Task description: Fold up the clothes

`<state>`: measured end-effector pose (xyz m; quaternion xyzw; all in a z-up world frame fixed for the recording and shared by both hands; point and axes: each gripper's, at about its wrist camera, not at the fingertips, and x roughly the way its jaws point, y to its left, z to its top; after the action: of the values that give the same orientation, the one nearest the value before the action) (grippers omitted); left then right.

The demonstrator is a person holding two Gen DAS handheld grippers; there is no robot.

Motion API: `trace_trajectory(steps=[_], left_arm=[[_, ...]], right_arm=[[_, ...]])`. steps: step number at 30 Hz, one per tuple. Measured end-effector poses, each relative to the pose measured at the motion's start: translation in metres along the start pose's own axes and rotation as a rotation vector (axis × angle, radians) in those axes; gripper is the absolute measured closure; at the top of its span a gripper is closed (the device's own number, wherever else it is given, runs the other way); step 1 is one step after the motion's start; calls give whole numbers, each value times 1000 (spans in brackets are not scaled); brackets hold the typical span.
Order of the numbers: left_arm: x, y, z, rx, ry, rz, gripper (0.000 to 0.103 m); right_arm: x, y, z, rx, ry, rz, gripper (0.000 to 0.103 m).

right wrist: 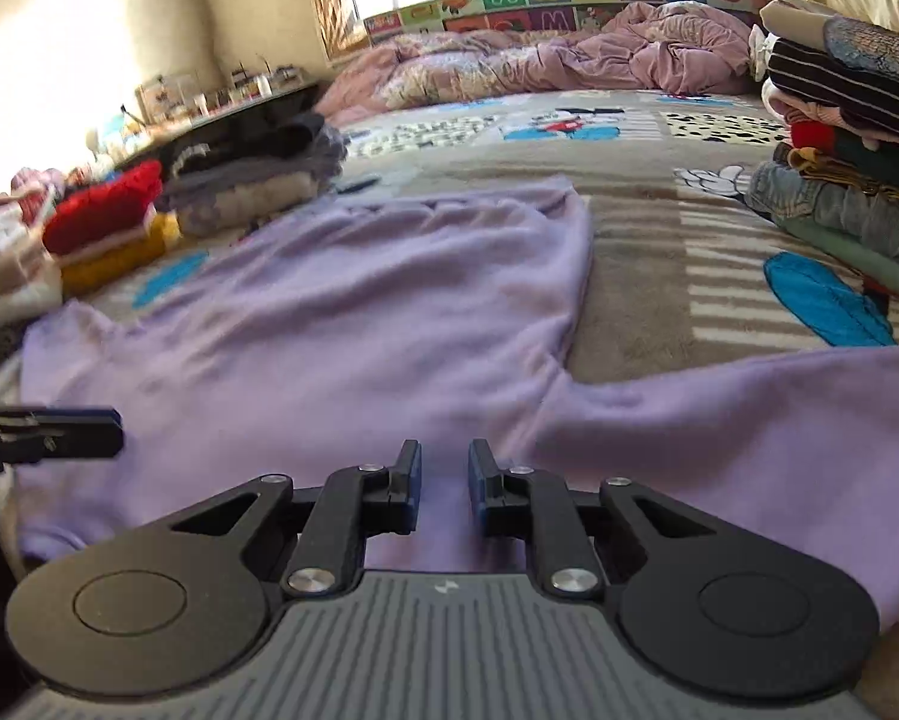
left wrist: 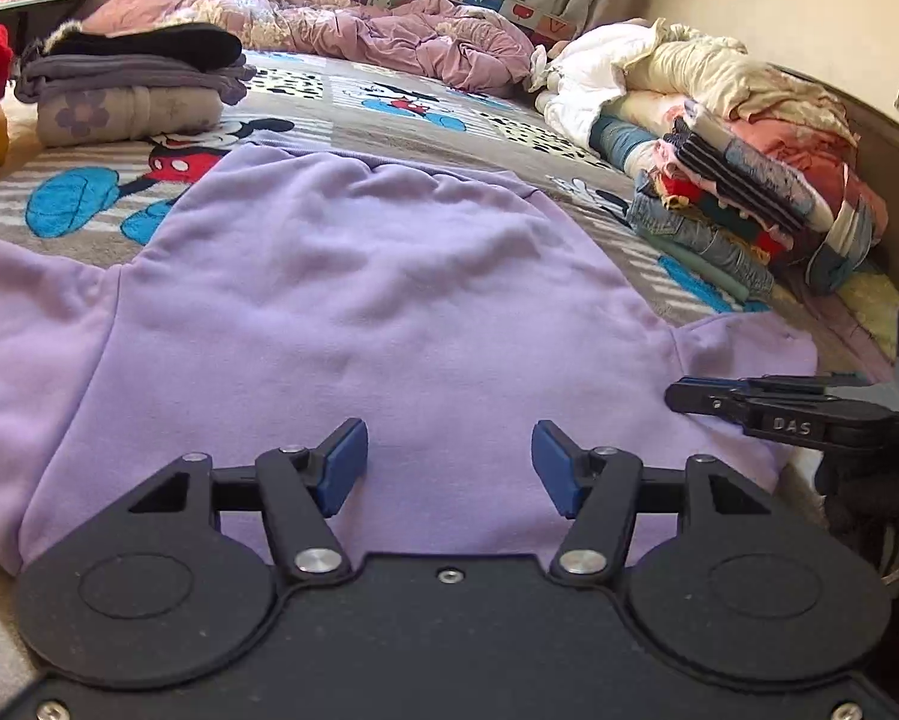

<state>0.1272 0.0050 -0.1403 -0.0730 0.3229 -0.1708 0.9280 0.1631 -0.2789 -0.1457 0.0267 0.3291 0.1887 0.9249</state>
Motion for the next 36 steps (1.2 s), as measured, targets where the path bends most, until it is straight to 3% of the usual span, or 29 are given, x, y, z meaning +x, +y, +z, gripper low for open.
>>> trace_trajectory(steps=[7,12,17,22,24,32,36], left_arm=[[-2,-33,-18,130,10,-16,43],[-7,-68,-39,284,12,-20,43],[-14,-96,-51,403,-47,-14,43],[-5,-98,-50,386,-38,-34,43],[3,-96,-53,369,14,-45,43],[5,-92,-50,316,47,-70,41],[5,-90,-52,306,45,-77,40]], right_arm=[[-35,-10,-31,67,-21,-54,86],[-58,-20,-50,150,-43,-79,81],[-83,-36,-63,242,-93,-119,81],[-96,-47,-64,278,-175,-144,77],[-97,-47,-61,272,-207,-134,76],[-66,-31,-34,184,-202,-98,76],[-45,-39,-17,217,-194,-37,75]])
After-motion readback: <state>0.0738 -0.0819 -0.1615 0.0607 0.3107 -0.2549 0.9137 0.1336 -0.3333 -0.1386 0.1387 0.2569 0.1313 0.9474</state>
